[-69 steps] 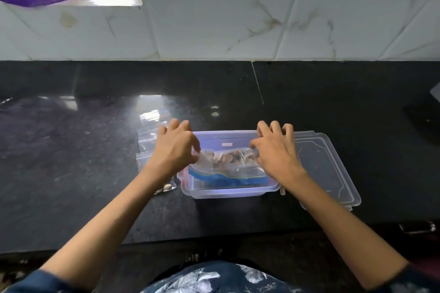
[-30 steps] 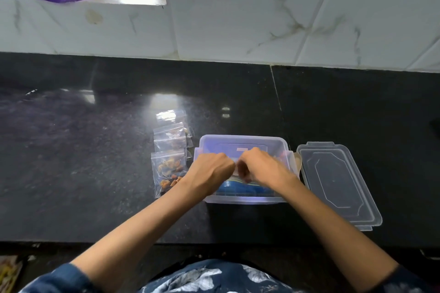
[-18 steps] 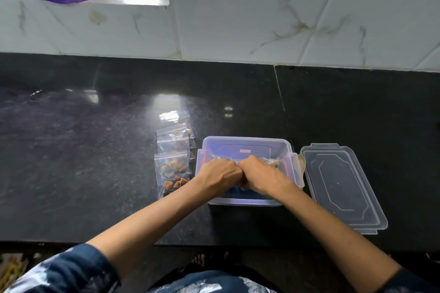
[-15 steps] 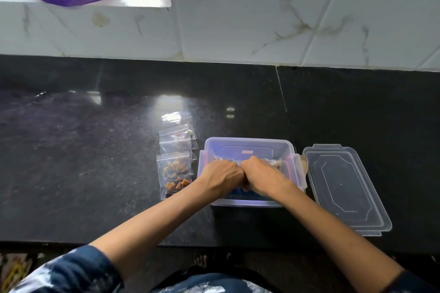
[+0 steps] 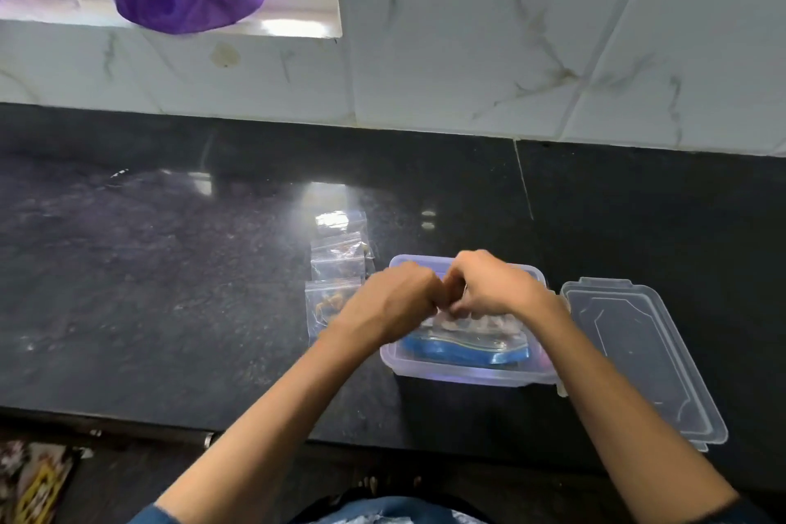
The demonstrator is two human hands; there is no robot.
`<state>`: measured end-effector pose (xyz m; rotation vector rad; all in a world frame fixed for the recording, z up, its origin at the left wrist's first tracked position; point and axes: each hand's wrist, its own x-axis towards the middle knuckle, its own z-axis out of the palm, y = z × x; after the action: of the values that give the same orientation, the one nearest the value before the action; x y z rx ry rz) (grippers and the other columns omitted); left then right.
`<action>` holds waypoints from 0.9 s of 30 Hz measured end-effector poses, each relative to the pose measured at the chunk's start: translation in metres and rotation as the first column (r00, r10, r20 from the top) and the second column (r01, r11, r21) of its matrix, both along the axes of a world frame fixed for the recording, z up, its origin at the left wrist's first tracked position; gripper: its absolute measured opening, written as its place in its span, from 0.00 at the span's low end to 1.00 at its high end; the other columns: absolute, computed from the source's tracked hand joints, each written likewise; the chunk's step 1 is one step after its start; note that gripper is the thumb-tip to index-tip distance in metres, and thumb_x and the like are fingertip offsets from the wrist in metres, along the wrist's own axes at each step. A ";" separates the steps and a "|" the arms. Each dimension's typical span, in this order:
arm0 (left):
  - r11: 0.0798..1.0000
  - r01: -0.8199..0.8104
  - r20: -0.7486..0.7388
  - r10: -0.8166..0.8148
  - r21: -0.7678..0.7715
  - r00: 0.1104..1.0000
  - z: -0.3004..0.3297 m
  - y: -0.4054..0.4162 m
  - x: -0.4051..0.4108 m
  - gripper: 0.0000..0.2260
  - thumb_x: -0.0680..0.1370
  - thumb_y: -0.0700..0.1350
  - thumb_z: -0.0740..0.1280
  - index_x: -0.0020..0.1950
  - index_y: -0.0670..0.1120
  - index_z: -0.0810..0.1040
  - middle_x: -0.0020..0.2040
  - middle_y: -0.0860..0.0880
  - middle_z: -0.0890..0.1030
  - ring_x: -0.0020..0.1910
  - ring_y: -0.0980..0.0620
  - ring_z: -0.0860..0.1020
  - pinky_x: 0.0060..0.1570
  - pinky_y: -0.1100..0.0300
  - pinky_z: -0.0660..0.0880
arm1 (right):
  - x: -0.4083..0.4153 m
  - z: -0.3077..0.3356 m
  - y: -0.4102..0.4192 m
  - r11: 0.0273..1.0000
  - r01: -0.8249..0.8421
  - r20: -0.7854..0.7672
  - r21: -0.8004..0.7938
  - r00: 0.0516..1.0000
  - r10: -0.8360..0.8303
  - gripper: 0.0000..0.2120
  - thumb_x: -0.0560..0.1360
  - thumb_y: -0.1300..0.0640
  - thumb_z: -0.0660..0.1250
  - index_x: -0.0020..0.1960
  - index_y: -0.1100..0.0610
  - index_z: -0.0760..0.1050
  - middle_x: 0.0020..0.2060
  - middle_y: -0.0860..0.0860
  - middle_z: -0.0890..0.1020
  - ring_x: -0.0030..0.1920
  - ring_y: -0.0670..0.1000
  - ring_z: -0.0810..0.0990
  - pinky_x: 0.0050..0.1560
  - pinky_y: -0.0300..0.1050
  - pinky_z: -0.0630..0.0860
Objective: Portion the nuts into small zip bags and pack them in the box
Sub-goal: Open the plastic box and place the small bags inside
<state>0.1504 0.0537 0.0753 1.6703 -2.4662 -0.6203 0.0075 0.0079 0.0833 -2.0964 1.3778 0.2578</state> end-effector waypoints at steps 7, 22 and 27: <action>0.811 -0.584 -0.300 0.558 0.001 0.774 0.009 -0.014 0.097 0.07 0.74 0.40 0.71 0.50 0.45 0.84 0.46 0.48 0.85 0.40 0.53 0.79 0.47 0.62 0.75 | 0.049 0.024 -0.033 0.994 0.034 0.290 -0.103 0.957 -0.002 0.04 0.72 0.57 0.73 0.46 0.56 0.84 0.41 0.48 0.84 0.40 0.45 0.82 0.41 0.36 0.77; 0.488 -0.648 -0.195 0.860 0.585 0.471 -0.066 0.010 0.135 0.09 0.71 0.46 0.75 0.46 0.41 0.84 0.37 0.44 0.83 0.32 0.54 0.80 0.32 0.65 0.76 | 0.135 -0.039 -0.028 0.946 -0.306 -0.490 -0.105 0.844 0.218 0.32 0.69 0.34 0.68 0.64 0.53 0.71 0.62 0.52 0.77 0.69 0.58 0.67 0.72 0.57 0.43; 0.437 -0.657 -0.213 0.894 0.614 0.395 -0.071 0.012 0.133 0.07 0.72 0.42 0.74 0.45 0.39 0.83 0.39 0.42 0.84 0.37 0.51 0.82 0.35 0.62 0.78 | 0.134 -0.038 -0.029 0.968 -0.214 -0.395 -0.133 0.907 0.146 0.18 0.73 0.45 0.70 0.56 0.53 0.74 0.57 0.53 0.80 0.66 0.57 0.71 0.72 0.57 0.40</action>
<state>0.2835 0.0654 0.0044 2.1676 -0.9045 -1.2809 0.1419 -0.0215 0.0458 -2.4159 1.4650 0.6788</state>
